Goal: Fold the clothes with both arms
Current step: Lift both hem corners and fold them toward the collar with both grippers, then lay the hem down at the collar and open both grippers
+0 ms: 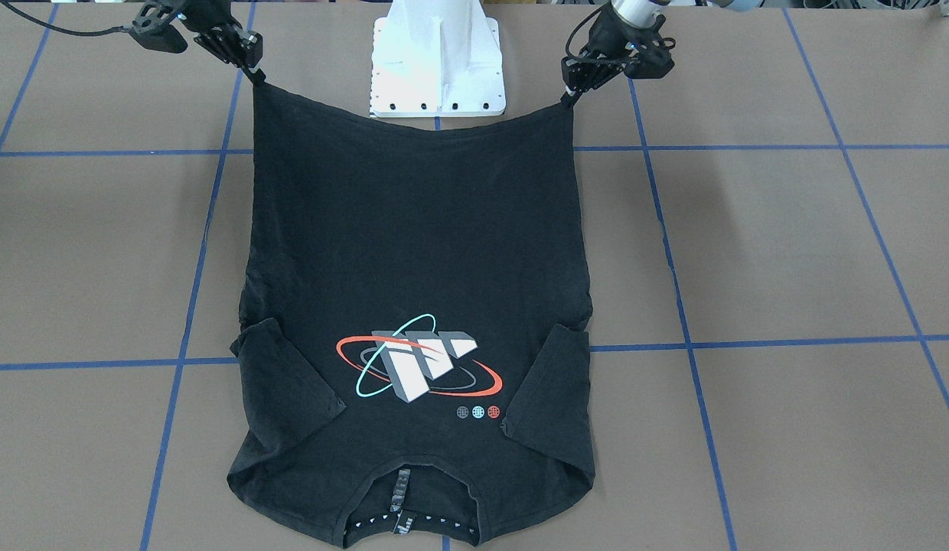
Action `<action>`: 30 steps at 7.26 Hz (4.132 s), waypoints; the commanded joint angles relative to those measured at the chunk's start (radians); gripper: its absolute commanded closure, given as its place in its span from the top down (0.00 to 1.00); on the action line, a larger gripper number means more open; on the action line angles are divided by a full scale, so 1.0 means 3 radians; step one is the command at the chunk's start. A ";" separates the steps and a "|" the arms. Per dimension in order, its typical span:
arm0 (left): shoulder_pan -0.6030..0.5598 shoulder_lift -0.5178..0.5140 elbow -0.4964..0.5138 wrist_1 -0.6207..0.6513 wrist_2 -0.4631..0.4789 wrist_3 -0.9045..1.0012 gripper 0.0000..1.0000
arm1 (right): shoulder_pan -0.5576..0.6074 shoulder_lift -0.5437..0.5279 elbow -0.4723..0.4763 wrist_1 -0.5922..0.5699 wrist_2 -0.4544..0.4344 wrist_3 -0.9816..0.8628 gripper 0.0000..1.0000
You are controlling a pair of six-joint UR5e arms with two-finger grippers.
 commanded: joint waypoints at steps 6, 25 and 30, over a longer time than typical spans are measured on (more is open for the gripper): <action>-0.1270 -0.1017 0.0255 0.0254 -0.0593 0.0371 0.00 | 0.1664 0.1867 0.0090 -0.2873 0.0806 -0.1001 0.00; -0.2439 -0.2625 0.3792 -0.1142 -0.0624 0.1212 0.65 | 0.2822 0.3706 -0.3946 -0.1095 0.1143 -0.2065 0.98; -0.2439 -0.2620 0.3771 -0.1147 -0.0624 0.1222 0.65 | 0.2221 0.2385 -0.2525 -0.0408 0.0757 -0.0717 0.97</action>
